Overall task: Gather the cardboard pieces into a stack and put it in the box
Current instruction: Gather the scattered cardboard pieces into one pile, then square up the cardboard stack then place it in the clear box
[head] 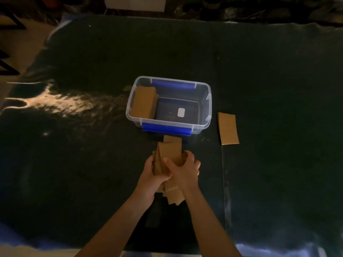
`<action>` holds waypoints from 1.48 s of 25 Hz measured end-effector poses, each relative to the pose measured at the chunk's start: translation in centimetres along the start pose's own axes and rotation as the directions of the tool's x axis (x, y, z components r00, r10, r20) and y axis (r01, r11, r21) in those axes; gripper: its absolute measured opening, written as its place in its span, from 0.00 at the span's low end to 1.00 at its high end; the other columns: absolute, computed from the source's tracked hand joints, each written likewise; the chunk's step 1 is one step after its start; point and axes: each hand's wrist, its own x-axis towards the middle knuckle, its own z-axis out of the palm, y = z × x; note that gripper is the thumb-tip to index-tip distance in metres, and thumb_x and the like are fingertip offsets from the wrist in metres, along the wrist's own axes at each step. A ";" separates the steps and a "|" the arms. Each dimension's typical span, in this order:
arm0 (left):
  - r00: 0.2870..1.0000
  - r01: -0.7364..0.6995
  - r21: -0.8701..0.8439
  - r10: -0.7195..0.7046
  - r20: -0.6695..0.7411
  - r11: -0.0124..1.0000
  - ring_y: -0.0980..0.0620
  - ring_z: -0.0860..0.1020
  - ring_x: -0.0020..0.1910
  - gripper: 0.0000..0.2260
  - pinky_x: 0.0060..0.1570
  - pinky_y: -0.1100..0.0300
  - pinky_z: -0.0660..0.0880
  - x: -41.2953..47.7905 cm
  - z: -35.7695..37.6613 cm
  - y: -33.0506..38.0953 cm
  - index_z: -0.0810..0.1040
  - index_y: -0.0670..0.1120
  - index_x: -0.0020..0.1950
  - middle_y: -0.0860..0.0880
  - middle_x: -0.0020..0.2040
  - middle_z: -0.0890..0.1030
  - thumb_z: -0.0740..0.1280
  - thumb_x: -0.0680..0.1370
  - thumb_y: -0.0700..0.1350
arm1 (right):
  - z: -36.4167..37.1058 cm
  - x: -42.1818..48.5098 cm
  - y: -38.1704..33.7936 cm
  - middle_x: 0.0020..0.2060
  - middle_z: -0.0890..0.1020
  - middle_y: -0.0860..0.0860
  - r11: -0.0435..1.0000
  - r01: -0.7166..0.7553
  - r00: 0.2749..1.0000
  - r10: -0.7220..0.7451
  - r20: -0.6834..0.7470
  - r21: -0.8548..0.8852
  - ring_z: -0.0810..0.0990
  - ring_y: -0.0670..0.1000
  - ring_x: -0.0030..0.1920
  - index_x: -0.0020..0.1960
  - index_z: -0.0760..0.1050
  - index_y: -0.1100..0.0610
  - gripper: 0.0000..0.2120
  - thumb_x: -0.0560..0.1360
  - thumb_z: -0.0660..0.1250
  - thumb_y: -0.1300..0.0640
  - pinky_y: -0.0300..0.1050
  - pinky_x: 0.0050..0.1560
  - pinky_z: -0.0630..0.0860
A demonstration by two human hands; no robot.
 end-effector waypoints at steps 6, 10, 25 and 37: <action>0.927 -0.316 0.024 0.303 0.222 0.948 0.61 0.76 0.51 0.28 0.46 0.61 0.72 -3.0 8.2 1.5 0.65 0.68 0.52 0.58 0.56 0.75 0.76 0.63 0.47 | -10.0 -0.7 2.2 0.51 0.72 0.41 0.970 0.109 0.987 -0.079 -0.139 0.219 0.73 0.43 0.47 0.68 0.59 0.47 0.26 0.73 0.65 0.49 0.38 0.42 0.70; 0.873 -0.442 0.025 0.423 0.243 0.897 0.59 0.75 0.52 0.27 0.50 0.60 0.72 1.0 16.4 5.1 0.62 0.67 0.53 0.58 0.54 0.74 0.73 0.68 0.43 | -17.7 5.2 0.9 0.50 0.71 0.46 0.968 0.078 0.967 -0.015 -0.255 0.238 0.72 0.44 0.42 0.69 0.62 0.51 0.24 0.75 0.62 0.48 0.40 0.38 0.67; 0.963 -0.261 0.221 0.269 -0.006 0.940 0.44 0.69 0.63 0.48 0.58 0.48 0.67 12.3 20.6 7.8 0.51 0.49 0.73 0.46 0.66 0.68 0.78 0.61 0.47 | -18.6 15.7 -0.8 0.67 0.69 0.55 0.997 -0.020 0.997 0.026 -0.066 0.077 0.71 0.56 0.63 0.71 0.58 0.54 0.30 0.74 0.64 0.45 0.46 0.49 0.67; 0.862 -0.504 0.367 0.483 0.155 0.782 0.48 0.67 0.64 0.43 0.57 0.53 0.64 10.5 19.9 7.5 0.54 0.52 0.71 0.50 0.65 0.66 0.77 0.63 0.46 | -18.3 13.6 1.3 0.66 0.69 0.54 0.884 -0.067 0.997 0.044 0.060 0.462 0.71 0.57 0.62 0.71 0.60 0.54 0.35 0.69 0.71 0.49 0.60 0.64 0.70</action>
